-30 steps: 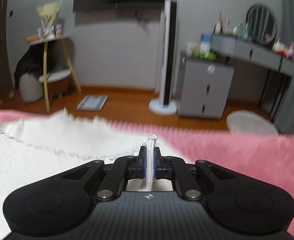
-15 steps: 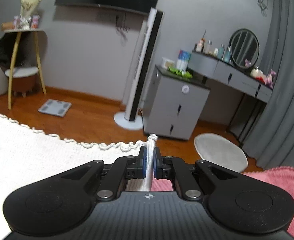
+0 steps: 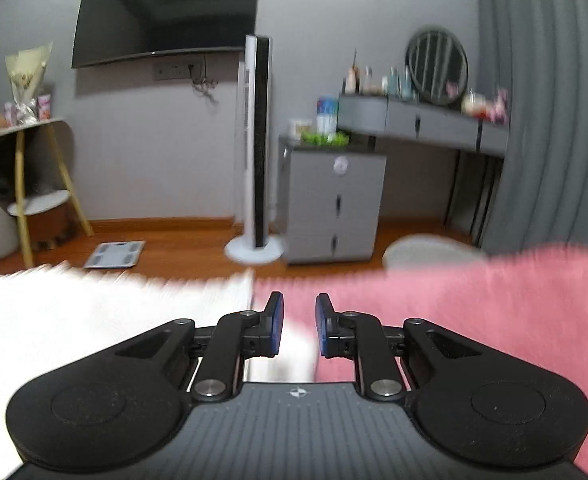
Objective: Fold small clothes
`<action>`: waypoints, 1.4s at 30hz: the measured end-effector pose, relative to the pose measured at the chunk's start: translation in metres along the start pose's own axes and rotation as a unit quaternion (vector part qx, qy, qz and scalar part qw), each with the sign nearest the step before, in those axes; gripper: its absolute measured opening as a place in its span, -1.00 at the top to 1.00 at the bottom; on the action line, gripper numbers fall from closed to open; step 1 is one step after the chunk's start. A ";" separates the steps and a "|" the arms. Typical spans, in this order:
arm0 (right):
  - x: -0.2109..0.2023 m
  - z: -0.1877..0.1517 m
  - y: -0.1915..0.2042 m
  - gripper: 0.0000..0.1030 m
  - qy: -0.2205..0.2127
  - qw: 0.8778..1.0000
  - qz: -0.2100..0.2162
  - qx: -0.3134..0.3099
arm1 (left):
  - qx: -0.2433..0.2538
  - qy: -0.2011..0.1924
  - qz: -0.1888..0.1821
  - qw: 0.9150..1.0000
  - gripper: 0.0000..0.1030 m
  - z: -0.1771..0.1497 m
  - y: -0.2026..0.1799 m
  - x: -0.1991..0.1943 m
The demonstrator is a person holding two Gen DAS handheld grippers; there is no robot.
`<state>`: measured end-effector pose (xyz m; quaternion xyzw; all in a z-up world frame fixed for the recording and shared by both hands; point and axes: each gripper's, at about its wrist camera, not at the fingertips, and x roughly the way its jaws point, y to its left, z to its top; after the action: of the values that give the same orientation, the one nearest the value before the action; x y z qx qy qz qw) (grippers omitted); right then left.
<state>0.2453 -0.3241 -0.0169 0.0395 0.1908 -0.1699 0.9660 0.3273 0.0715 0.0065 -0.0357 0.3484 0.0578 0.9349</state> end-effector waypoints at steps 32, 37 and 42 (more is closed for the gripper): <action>-0.035 -0.066 -0.021 0.71 0.134 0.971 0.096 0.173 | -0.060 0.088 -0.076 0.991 0.15 -0.048 0.018 -0.037; -0.041 -0.063 -0.016 0.83 0.105 0.979 0.083 0.155 | -0.055 0.094 -0.077 0.991 0.72 -0.049 0.019 -0.028; -0.038 -0.063 -0.012 0.82 0.109 0.987 0.034 0.116 | -0.057 0.095 -0.072 0.991 0.73 -0.049 0.028 -0.028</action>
<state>0.1861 -0.3152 -0.0606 0.1762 0.2725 -0.1526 0.9335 0.2713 0.0916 -0.0129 -0.1194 0.4280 0.0066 0.8958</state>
